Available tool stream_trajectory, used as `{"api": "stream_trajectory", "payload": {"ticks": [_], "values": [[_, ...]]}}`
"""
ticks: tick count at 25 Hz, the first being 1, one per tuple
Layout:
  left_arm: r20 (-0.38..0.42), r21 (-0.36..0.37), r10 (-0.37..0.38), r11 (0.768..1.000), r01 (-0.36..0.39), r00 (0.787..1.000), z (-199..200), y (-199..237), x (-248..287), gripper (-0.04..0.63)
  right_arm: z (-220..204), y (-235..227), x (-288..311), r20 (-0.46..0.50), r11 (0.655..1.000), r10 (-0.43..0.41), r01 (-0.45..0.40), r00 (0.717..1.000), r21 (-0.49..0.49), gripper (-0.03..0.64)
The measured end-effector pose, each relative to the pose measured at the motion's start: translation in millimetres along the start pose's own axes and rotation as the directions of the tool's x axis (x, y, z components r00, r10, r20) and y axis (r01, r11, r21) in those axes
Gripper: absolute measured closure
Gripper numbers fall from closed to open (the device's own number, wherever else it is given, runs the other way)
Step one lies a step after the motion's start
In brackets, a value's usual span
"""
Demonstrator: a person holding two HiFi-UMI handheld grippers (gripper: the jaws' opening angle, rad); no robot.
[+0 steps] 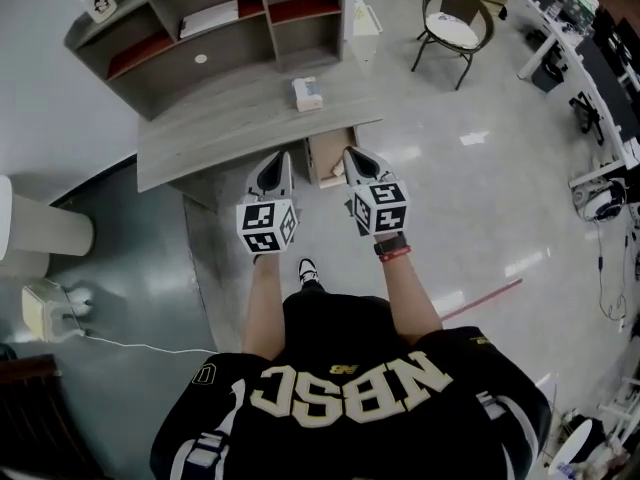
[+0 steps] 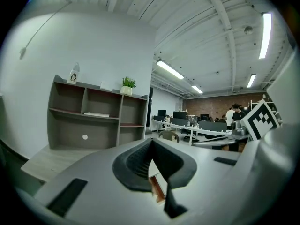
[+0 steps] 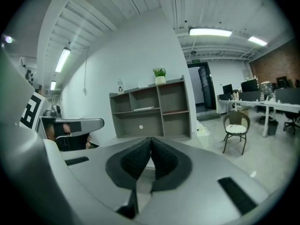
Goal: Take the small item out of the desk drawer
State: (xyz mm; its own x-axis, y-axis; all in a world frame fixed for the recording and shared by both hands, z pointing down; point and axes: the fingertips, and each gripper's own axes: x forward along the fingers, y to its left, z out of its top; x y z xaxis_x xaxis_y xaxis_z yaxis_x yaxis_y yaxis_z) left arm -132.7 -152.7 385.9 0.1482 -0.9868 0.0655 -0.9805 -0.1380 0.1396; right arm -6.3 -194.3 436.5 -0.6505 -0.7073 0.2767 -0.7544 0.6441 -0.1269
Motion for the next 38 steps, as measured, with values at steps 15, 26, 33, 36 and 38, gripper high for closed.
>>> {"api": "stream_trajectory", "payload": {"ticks": [15, 26, 33, 36, 38], "values": [[-0.143, -0.095, -0.138, 0.988, 0.125, 0.98, -84.6, 63.4, 80.1, 0.583, -74.3, -18.9, 102.4, -0.16, 0.989, -0.095, 0.111, 0.983, 0.096, 0.571], [-0.272, -0.145, -0.12, 0.986, 0.083, 0.955, -144.8, 66.5, 118.5, 0.583, -161.3, -61.4, 140.1, -0.325, 0.965, -0.082, 0.156, 0.942, 0.211, 0.526], [-0.342, -0.172, -0.13, 0.982, 0.074, 0.931, -192.6, 64.7, 141.4, 0.583, -226.1, -85.7, 157.1, -0.427, 0.942, -0.082, 0.21, 0.9, 0.261, 0.509], [-0.366, -0.174, -0.14, 0.981, 0.081, 0.92, -207.5, 63.0, 149.5, 0.583, -248.7, -98.1, 165.0, -0.458, 0.924, -0.088, 0.244, 0.885, 0.295, 0.5], [-0.381, -0.174, -0.147, 0.981, 0.086, 0.913, -216.5, 62.4, 153.3, 0.583, -262.0, -104.3, 171.1, -0.472, 0.91, -0.091, 0.266, 0.877, 0.318, 0.482]]}}
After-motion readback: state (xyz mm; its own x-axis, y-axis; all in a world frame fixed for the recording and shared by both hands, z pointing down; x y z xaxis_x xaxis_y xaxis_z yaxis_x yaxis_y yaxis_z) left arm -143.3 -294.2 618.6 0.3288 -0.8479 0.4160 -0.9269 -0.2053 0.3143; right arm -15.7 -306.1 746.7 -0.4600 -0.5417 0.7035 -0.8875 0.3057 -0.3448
